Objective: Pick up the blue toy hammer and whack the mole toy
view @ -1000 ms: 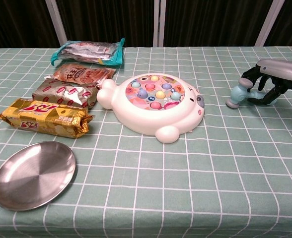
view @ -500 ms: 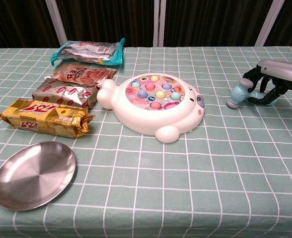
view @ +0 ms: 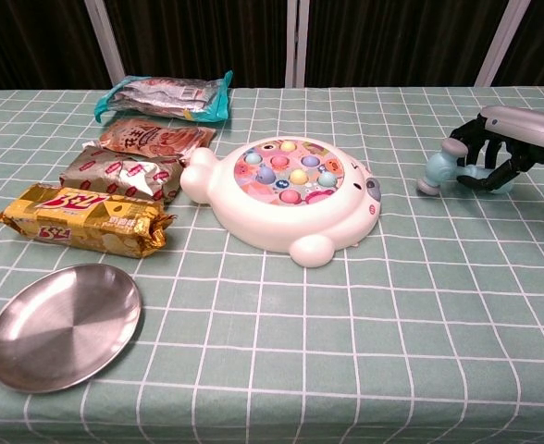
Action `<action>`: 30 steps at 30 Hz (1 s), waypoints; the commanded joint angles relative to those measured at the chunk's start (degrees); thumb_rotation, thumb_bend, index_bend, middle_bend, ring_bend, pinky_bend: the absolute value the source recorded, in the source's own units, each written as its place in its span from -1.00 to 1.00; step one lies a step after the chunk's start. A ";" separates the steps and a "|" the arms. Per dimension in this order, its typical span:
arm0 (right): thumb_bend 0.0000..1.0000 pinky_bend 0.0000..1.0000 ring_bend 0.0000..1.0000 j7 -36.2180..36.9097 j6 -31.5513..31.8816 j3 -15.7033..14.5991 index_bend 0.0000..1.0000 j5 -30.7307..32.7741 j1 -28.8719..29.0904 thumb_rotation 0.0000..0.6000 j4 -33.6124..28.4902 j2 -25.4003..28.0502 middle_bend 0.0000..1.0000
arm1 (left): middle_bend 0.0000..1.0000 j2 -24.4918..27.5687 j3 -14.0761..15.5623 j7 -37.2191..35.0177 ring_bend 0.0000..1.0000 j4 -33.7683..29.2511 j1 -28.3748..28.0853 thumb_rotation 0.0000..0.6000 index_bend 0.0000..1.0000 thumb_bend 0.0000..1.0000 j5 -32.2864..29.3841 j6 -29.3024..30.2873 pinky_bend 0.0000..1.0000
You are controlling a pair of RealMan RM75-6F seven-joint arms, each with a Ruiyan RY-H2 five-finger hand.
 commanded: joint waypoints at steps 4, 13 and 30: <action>-0.03 0.10 -0.09 1.33 2.61 -0.78 0.27 -3.43 0.43 1.00 -3.97 4.29 0.20 | -0.69 0.06 0.07 -0.29 -0.86 0.10 0.13 1.00 -0.64 -0.94 0.11 0.16 -0.96; 0.04 0.18 -0.03 -3.81 1.37 0.71 0.28 -6.76 4.72 1.00 -20.78 17.17 0.26 | -0.69 0.32 0.17 -0.13 -0.86 -0.31 0.25 1.00 -0.64 -0.94 0.77 0.69 -0.96; 0.07 0.27 0.04 -17.76 -12.00 3.71 0.35 2.10 15.44 1.00 -23.78 10.95 0.32 | -0.69 0.75 0.46 0.03 -0.86 -0.76 0.57 1.00 -0.64 -0.94 0.90 0.73 -0.96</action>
